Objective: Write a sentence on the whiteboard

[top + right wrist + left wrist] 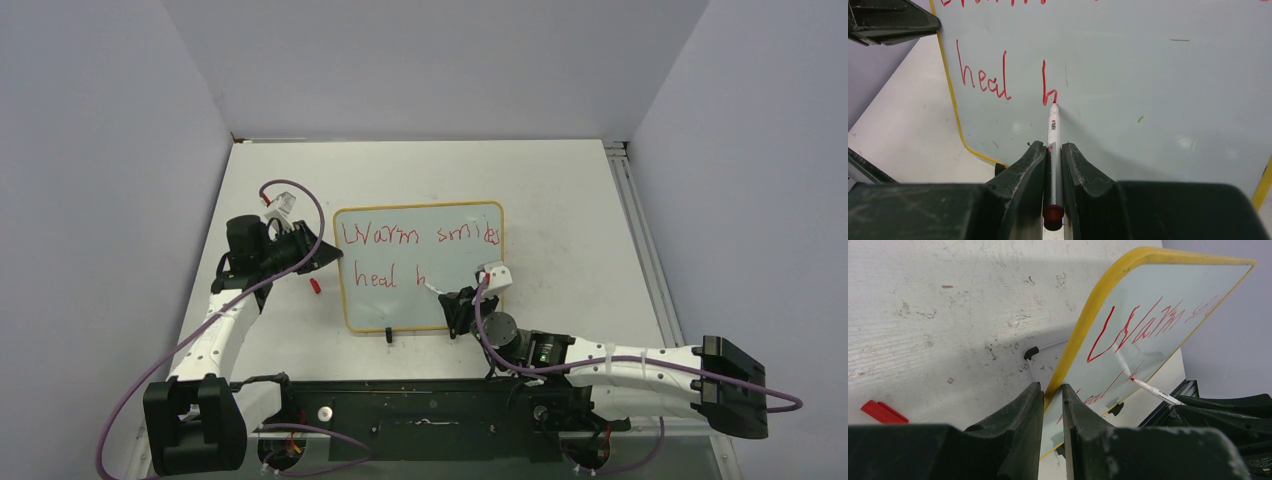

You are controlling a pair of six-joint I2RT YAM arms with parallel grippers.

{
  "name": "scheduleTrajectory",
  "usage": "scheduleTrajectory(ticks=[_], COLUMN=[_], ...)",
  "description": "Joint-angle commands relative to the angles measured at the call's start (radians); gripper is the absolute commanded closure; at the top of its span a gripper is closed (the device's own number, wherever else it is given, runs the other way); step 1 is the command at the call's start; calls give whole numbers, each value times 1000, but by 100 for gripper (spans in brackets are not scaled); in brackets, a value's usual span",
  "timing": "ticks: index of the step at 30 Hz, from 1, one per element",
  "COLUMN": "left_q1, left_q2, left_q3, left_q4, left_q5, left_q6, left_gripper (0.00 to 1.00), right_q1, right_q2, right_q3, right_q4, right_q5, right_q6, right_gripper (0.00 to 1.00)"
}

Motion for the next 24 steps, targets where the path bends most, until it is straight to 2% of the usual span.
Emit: scheduleTrajectory(ticks=[1,24], left_q1=[-8,-8], left_q2=[-15,-15], left_q3=[49,49], left_q4=[5,4], left_q5=[4,2], left_q6=[22,23], left_gripper=[81,81], right_q1=[9,16], right_q2=[7,-51], right_q3=[-20,25], right_q4=[-16,-2], right_q5=[27,29], right_q6=[22,-51], right_gripper=[95,95])
